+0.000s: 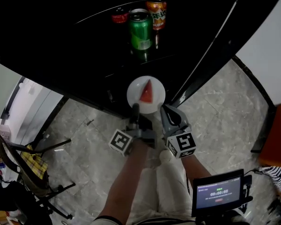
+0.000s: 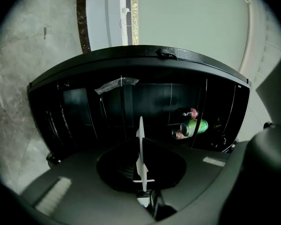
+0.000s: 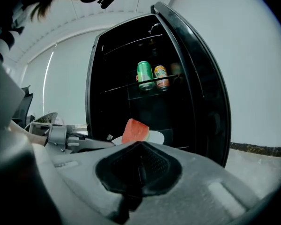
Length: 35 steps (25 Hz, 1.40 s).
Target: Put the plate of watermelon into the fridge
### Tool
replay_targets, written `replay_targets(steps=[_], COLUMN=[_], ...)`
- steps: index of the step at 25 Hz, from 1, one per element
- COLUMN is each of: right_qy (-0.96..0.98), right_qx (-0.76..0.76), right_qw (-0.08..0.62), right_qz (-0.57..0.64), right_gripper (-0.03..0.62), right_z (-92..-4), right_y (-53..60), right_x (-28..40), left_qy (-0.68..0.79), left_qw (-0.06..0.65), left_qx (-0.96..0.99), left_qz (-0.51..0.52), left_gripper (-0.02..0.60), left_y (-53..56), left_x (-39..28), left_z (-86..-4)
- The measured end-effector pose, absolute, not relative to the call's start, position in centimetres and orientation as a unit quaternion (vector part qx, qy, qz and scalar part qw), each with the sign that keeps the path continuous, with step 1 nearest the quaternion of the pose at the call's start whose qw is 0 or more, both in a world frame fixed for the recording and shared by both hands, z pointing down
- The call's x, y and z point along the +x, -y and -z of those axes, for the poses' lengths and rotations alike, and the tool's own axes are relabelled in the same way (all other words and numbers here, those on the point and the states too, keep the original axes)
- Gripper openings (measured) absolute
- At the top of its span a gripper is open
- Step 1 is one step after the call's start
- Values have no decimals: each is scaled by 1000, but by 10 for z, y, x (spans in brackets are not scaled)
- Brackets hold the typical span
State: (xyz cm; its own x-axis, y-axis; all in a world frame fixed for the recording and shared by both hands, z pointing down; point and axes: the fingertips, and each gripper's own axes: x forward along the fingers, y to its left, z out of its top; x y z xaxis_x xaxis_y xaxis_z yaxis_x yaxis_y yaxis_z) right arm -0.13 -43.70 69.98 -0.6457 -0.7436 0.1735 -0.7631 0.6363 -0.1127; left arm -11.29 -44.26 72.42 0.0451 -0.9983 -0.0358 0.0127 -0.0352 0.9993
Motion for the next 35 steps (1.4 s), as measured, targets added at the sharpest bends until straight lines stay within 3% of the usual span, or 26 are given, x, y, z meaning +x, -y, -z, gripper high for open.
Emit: replay_targets(steps=[35], right_qy=[920], right_qx=[369], right_qw=[90], right_qz=[-96], right_gripper=[-3], right_z=[-739], right_y=[497], right_x=[-54], left_qy=[523], left_qw=[472], left_qx=[508], left_qz=[496], left_gripper=[31], left_y=[496], left_x=[-144], left_z=[-747])
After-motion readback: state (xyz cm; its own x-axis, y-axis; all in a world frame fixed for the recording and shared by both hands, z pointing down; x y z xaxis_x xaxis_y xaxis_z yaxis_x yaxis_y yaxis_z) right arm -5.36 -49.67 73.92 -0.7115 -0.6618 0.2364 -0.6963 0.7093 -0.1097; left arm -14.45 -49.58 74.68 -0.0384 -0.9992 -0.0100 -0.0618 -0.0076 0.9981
